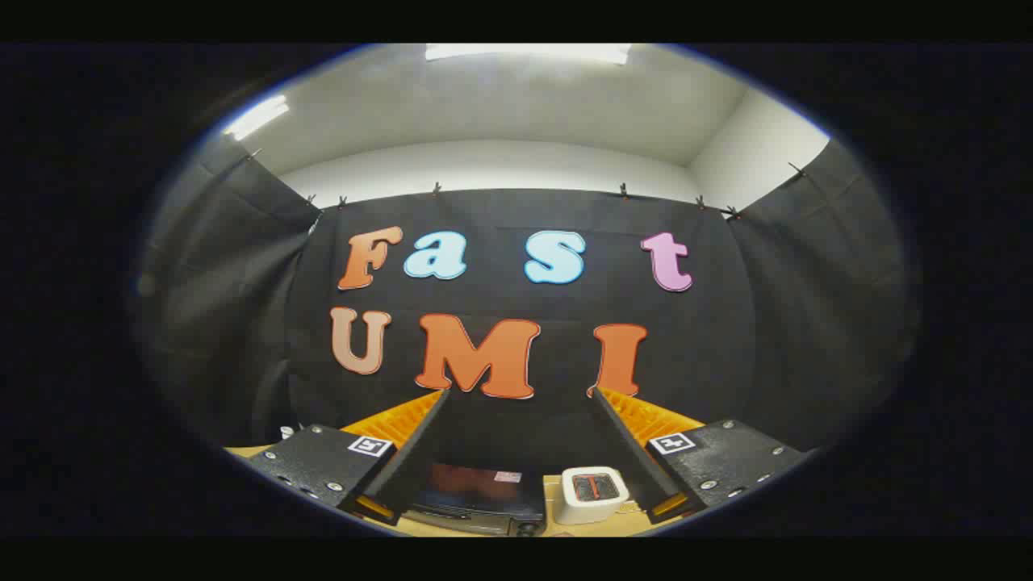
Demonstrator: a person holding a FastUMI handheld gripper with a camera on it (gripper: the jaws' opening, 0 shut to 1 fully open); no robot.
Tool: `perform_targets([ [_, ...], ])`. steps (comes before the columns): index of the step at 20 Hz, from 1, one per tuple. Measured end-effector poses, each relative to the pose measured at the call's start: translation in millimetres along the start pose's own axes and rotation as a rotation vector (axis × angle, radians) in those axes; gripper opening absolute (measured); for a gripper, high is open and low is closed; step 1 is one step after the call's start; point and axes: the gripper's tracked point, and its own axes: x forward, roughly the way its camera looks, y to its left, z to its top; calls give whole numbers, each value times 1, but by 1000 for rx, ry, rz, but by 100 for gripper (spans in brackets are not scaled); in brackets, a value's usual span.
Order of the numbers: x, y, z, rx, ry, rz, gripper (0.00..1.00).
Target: Open the toaster oven, put the food inside, and close the toaster oven door.
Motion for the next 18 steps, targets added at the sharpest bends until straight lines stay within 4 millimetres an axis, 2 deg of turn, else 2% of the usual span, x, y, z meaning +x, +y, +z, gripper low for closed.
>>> perform_targets([
  [7, 1, 6, -2, 21, 11, 26, 100],
  [11, 11, 7, -5, 39, 10, 24, 100],
  [18, 11, 14, -5, 46, 3, 46, 100],
])
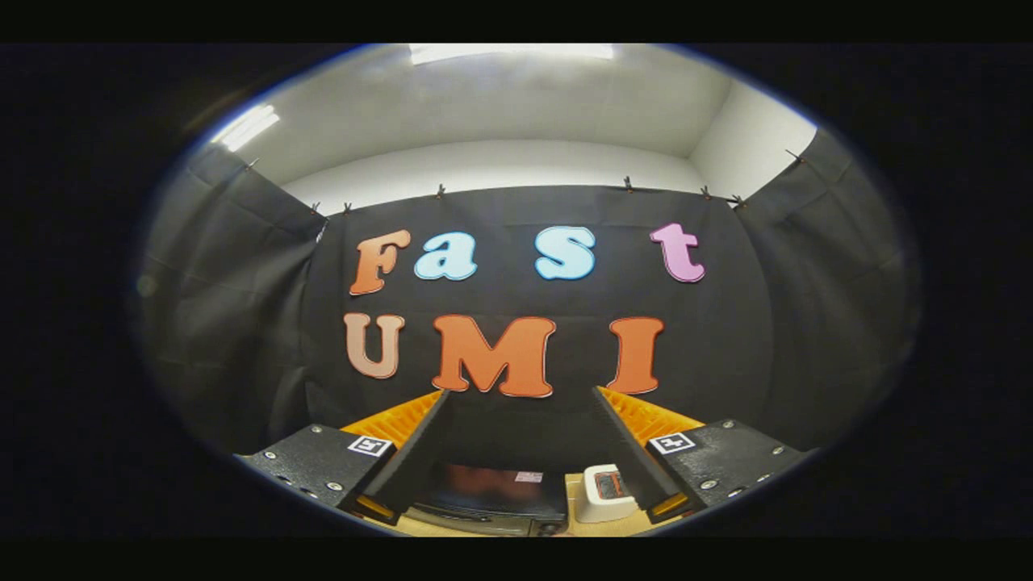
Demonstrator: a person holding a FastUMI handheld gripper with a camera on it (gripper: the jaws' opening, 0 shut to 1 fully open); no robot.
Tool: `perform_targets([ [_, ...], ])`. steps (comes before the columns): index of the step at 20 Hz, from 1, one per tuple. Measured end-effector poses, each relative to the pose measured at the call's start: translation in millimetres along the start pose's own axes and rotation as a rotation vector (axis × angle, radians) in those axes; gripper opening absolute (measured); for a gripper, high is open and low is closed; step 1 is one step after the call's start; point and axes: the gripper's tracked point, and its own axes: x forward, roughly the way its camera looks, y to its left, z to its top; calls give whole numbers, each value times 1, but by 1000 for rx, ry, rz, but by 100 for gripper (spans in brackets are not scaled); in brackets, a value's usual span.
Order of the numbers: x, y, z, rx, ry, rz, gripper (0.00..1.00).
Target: Open the toaster oven, put the food inside, and close the toaster oven door.
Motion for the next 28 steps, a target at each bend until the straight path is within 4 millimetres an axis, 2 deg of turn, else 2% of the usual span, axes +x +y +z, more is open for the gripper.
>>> perform_targets([
  [9, 8, 20, -30, 21, 66, 38, 100],
  [14, 12, 32, -55, 41, 104, 62, 100],
  [16, 16, 35, -71, 43, 125, 67, 100],
  [19, 19, 43, -122, 61, 220, 76, 100],
  [25, 26, 63, -242, 143, 473, 69, 100],
  [28, 20, 75, -287, 122, 574, 77, 99],
])
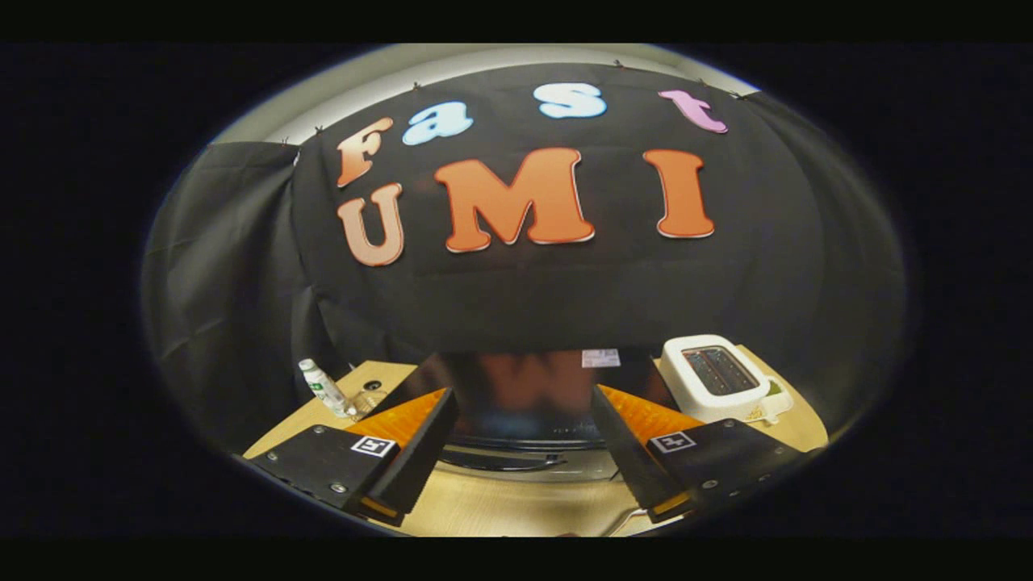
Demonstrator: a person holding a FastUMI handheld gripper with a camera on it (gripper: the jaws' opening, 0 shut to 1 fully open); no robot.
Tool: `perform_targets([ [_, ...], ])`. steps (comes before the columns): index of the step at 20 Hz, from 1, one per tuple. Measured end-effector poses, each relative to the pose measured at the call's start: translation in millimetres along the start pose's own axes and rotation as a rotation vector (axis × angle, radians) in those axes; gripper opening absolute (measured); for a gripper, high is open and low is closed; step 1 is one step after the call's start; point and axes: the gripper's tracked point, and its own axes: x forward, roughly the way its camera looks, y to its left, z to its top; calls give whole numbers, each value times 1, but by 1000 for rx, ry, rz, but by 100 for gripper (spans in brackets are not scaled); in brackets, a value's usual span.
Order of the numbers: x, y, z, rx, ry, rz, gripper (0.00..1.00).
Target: Open the toaster oven, put the food inside, and close the toaster oven door.
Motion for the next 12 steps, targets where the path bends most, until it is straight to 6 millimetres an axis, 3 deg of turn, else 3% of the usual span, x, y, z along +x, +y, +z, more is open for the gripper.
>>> perform_targets([
  [4, 22, 11, -38, -46, 86, -3, 98],
  [6, 31, 11, -36, -109, 43, -32, 99],
  [12, 19, 20, -44, -132, 3, -43, 97],
])
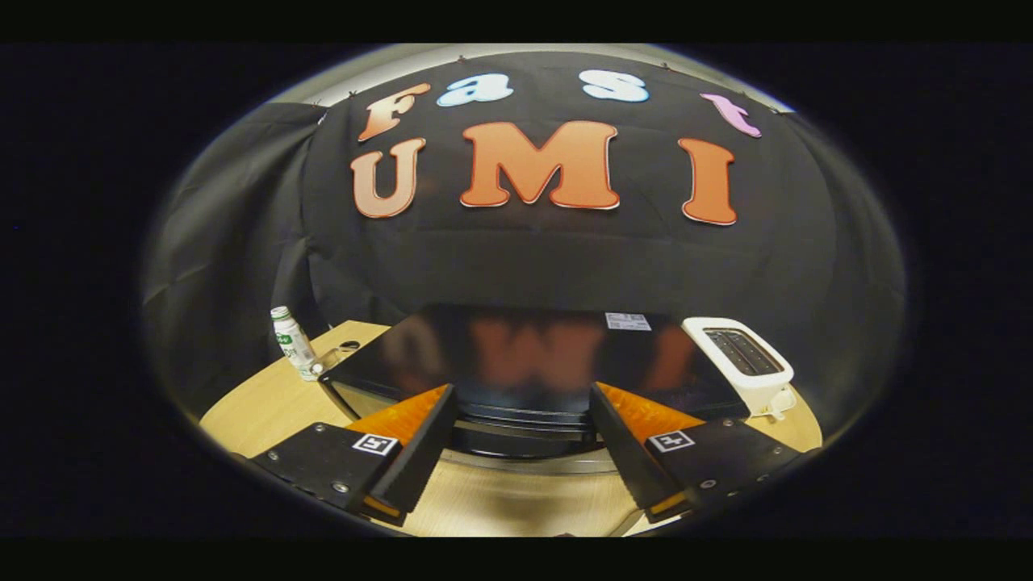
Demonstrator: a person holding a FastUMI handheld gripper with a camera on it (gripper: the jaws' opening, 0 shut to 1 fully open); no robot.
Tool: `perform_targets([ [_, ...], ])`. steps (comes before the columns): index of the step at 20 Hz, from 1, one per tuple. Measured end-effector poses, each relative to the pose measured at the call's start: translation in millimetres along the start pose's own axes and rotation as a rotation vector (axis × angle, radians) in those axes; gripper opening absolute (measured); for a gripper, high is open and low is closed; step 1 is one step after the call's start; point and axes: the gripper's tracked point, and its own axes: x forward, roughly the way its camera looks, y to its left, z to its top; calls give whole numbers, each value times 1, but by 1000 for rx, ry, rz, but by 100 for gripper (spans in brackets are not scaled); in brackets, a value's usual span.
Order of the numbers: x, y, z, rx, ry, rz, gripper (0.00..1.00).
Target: Open the toaster oven, put the food inside, and close the toaster oven door.
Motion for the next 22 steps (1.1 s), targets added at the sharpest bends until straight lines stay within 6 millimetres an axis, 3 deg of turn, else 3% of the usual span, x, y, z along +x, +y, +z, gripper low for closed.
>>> perform_targets([
  [4, -26, 13, -10, 72, -20, 52, 88],
  [8, -45, 21, -33, 26, 18, 105, 81],
  [11, -71, 32, -64, 13, 90, 164, 81],
  [15, -90, 47, -123, 82, 271, 237, 81],
  [17, -93, 49, -143, 114, 336, 243, 81],
  [22, -80, 49, -176, 133, 444, 223, 79],
])
